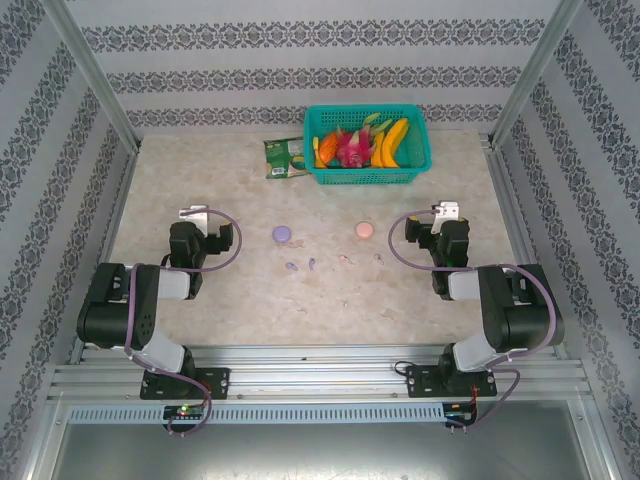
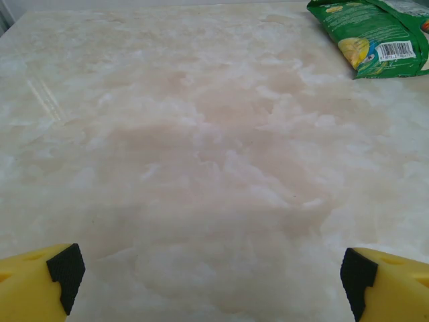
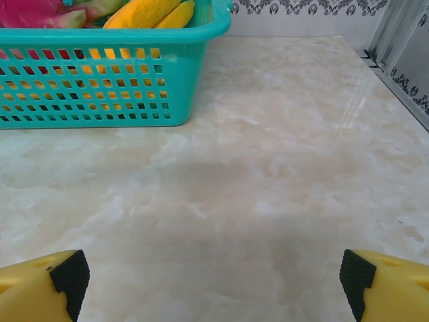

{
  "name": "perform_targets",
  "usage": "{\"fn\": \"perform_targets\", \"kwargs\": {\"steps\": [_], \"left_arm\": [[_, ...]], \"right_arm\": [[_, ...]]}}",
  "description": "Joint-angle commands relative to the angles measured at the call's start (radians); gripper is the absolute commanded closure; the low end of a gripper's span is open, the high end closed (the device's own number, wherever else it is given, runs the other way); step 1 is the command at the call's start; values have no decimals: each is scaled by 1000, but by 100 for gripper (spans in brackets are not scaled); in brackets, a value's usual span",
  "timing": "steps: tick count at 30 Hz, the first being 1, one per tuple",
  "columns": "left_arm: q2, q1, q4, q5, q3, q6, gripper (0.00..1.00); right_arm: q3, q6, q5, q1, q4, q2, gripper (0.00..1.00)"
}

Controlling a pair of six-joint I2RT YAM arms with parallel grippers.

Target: Insert the wireless bluetooth earbuds into the charging case

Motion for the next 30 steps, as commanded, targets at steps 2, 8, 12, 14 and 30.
{"fn": "perform_targets", "kwargs": {"steps": [2, 8, 12, 14, 30], "left_arm": [[2, -4, 13, -11, 2, -9, 0], [2, -5, 13, -11, 3, -9, 0], [2, -4, 8, -11, 6, -9, 0], [4, -4, 5, -12, 8, -9, 0], [-181, -7, -536, -156, 269, -133, 0]], "right_arm": [[1, 6, 11, 5, 31, -17, 2], [1, 5, 11, 6, 32, -17, 2], [5, 9, 4, 3, 28, -14, 2], [7, 13, -8, -3, 24, -13, 2], [178, 388, 197, 2, -643, -431, 2]]}}
